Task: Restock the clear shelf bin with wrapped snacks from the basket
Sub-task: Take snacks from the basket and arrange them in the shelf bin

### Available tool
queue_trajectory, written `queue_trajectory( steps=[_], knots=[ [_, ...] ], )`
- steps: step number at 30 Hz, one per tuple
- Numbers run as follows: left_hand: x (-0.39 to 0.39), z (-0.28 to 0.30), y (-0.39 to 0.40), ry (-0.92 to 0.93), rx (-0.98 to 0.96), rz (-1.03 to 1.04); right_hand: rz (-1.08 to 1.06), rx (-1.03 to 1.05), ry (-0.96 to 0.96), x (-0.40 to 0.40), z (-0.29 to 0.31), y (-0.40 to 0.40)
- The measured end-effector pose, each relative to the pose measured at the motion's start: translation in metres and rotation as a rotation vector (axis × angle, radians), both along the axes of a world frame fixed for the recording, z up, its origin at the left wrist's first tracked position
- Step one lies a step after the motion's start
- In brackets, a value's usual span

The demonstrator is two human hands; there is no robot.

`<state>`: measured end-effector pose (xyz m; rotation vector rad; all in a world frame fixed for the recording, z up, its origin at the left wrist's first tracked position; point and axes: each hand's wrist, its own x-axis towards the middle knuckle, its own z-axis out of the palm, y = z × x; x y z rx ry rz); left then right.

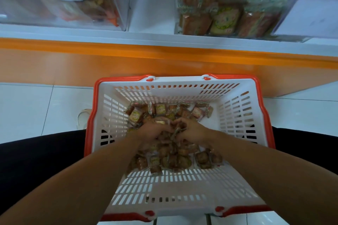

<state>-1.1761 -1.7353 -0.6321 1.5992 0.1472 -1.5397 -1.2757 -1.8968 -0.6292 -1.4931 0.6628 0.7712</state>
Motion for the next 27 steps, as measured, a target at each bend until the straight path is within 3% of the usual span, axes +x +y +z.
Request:
queue_trajectory(
  steps=[2, 5, 7, 11, 15, 19, 23, 27],
  knots=[
    [0.004, 0.016, -0.004, 0.066, 0.013, -0.053, 0.011, 0.055, 0.05, 0.007, 0.016, 0.001],
    [0.01, 0.045, -0.01, -0.031, 0.008, -0.179, 0.053, -0.023, 0.034, 0.018, 0.057, -0.003],
    [0.014, 0.07, -0.015, -0.028, -0.008, -0.127, 0.085, -0.021, 0.019, 0.024, 0.096, -0.008],
    [0.03, 0.14, -0.023, 0.148, -0.242, -0.03, 0.078, 0.201, -0.056, 0.03, 0.182, -0.018],
    [0.05, 0.229, -0.028, 0.139, -0.405, -0.002, -0.01, -0.057, -0.215, 0.034, 0.258, -0.026],
    [0.052, 0.301, -0.03, 0.088, -0.539, -0.004, -0.063, -0.064, -0.409, 0.03, 0.328, -0.033],
    [0.049, 0.338, -0.024, 0.061, -0.627, 0.096, -0.034, -0.11, -0.625, 0.02, 0.361, -0.033],
    [0.045, 0.342, -0.028, 0.076, -0.694, 0.188, -0.261, -0.097, -0.661, 0.018, 0.357, -0.033]
  ],
)
